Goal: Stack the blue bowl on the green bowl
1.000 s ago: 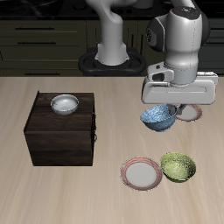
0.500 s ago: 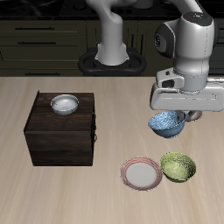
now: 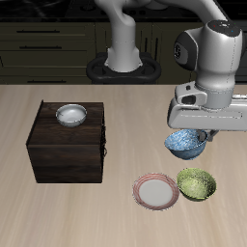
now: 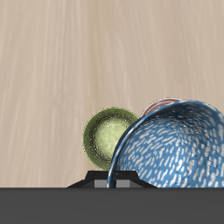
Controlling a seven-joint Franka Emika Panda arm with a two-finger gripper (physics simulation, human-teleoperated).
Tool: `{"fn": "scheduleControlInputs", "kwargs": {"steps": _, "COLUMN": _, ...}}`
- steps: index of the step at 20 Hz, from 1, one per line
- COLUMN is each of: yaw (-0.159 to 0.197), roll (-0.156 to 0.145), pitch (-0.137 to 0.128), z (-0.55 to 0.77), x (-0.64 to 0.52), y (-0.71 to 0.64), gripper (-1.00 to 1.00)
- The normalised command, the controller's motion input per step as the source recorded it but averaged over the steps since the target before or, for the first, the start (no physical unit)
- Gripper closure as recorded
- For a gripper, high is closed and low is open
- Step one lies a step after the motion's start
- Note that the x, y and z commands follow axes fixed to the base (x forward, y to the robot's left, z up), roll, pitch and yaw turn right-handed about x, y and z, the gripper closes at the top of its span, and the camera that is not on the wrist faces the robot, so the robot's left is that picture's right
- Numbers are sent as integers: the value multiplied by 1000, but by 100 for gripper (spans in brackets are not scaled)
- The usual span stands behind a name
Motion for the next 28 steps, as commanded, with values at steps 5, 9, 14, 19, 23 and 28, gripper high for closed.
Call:
{"fn": "scheduleControlInputs", "kwargs": {"steps": 5, "yaw": -3, "roll": 7, "pitch": 8, "z": -91, "x": 75, "y": 75, "gripper": 100}}
{"fn": "scheduleControlInputs", "kwargs": {"steps": 9, "yaw": -4, "roll": 12, "pitch": -4, "z": -57, "x": -8, "y": 49, "gripper": 100}}
{"fn": "scheduleControlInputs", "kwargs": {"steps": 14, "yaw": 8, "roll": 7, "pitch": -1, "z": -35, "x": 23, "y": -3, "gripper": 100}}
{"fn": "scheduleControlInputs", "kwargs": {"steps": 19, "yaw": 2, "roll": 8, "pitch": -18, "z": 71, "x": 39, "y": 11, "gripper": 100}}
{"fn": "scheduleControlInputs", "kwargs": {"steps": 23, "yaw": 7, "roll": -6, "pitch": -8, "z": 29, "x": 65, "y": -27, "gripper": 100}}
{"fn": "scheduleControlInputs", "kwargs": {"steps": 28, "yaw": 2, "roll": -21, "pitch": 2, "z": -49, "x": 98, "y": -39, "gripper": 100}}
